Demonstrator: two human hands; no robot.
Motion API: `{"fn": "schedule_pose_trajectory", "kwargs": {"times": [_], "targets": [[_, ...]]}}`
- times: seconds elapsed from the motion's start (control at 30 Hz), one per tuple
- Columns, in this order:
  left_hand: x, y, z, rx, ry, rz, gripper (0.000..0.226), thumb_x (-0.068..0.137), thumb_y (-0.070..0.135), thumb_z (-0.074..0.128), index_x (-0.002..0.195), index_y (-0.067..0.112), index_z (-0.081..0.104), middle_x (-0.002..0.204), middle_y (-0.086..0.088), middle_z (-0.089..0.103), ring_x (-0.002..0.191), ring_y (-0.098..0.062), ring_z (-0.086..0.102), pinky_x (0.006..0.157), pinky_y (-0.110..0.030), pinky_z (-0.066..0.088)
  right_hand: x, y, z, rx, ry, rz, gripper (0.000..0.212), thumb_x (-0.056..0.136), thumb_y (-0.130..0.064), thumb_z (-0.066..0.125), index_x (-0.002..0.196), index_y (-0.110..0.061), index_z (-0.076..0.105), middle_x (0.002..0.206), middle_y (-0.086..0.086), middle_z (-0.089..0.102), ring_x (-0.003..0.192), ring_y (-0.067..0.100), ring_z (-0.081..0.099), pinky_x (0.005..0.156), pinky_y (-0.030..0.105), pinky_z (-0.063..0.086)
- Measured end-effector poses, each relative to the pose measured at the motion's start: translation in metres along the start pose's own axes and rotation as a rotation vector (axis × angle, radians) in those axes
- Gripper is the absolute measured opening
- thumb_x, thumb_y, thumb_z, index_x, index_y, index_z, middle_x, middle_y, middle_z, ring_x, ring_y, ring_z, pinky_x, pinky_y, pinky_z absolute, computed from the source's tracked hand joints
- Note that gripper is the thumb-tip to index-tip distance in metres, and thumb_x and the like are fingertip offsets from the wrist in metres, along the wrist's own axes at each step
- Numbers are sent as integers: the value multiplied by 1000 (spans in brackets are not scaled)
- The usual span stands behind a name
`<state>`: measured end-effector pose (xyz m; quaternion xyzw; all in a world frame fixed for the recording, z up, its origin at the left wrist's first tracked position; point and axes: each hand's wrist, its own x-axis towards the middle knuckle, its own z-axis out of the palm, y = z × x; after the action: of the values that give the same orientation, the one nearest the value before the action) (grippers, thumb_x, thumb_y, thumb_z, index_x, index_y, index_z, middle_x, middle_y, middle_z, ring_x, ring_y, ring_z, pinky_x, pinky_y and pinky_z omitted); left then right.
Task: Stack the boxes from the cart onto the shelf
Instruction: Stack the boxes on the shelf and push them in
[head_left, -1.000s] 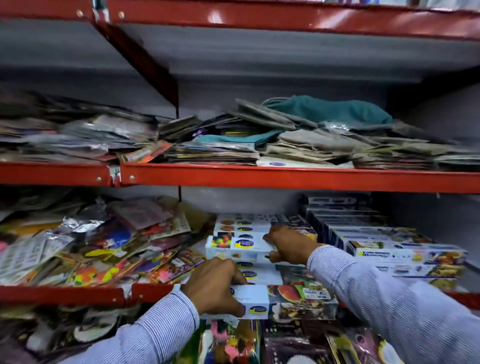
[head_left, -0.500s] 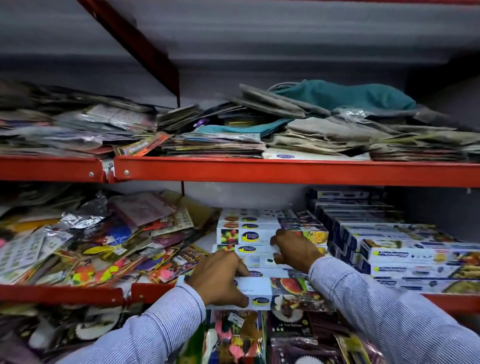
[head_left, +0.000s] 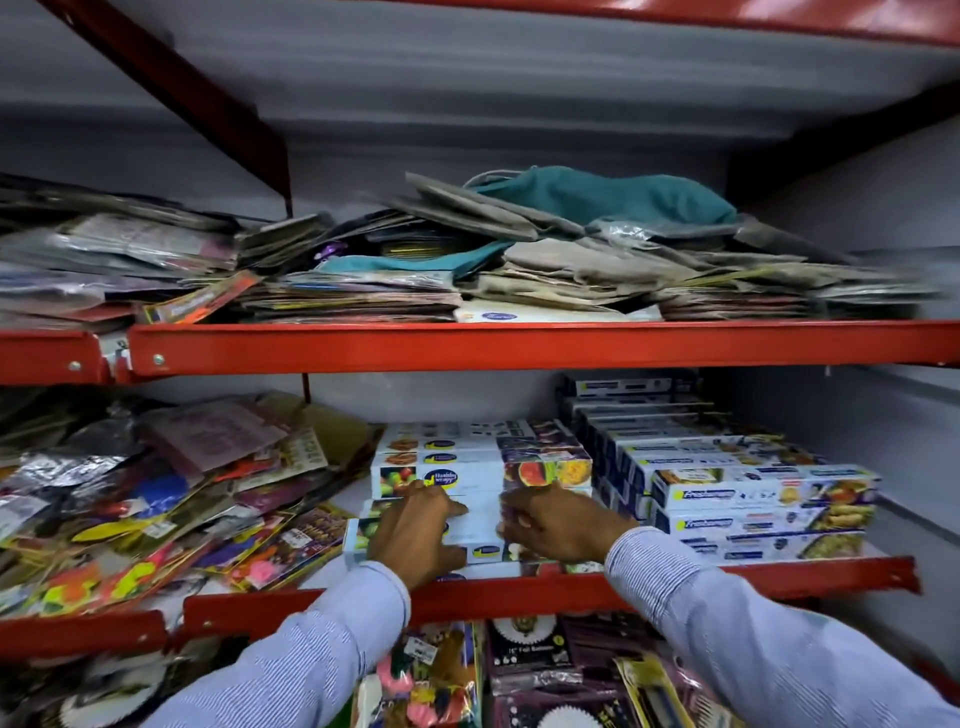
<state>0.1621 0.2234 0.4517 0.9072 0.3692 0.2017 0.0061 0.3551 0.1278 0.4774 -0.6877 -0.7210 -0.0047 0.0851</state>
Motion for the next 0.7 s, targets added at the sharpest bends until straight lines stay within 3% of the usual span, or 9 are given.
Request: {"fn": "schedule_pose_trajectory", "kwargs": {"times": [0.1, 0.17, 0.53, 0.7], "targets": [[-3, -4, 14, 128, 55, 39, 58, 75, 49, 65, 128, 24, 64, 128, 4, 64, 122, -24, 46, 104, -42, 39, -4, 3, 21, -16, 4, 19, 52, 98, -44, 48, 139, -13, 45, 145, 13, 51, 128, 31, 50, 103, 37, 42], [-3, -10, 18, 67, 56, 35, 59, 81, 51, 62, 133, 24, 60, 139, 4, 60, 129, -24, 47, 109, -40, 39, -4, 5, 30, -37, 54, 20, 56, 99, -37, 48, 149, -14, 36, 156, 9, 38, 139, 29, 41, 113, 37, 36], [-1, -7, 23, 8, 43, 79, 52, 91, 46, 63, 138, 25, 55, 146, 2, 57, 134, -20, 51, 112, -39, 41, -6, 16, 29, -47, 115, 31, 49, 101, -37, 44, 147, -19, 39, 153, 4, 44, 133, 27, 48, 108, 39, 42], [-2, -4, 24, 25, 27, 76, 53, 94, 48, 58, 142, 27, 51, 150, 2, 51, 138, -20, 46, 114, -42, 38, -8, 16, 29, -57, 92, 43, 51, 102, -37, 41, 149, -17, 35, 157, 4, 39, 138, 26, 43, 112, 38, 37]]}}
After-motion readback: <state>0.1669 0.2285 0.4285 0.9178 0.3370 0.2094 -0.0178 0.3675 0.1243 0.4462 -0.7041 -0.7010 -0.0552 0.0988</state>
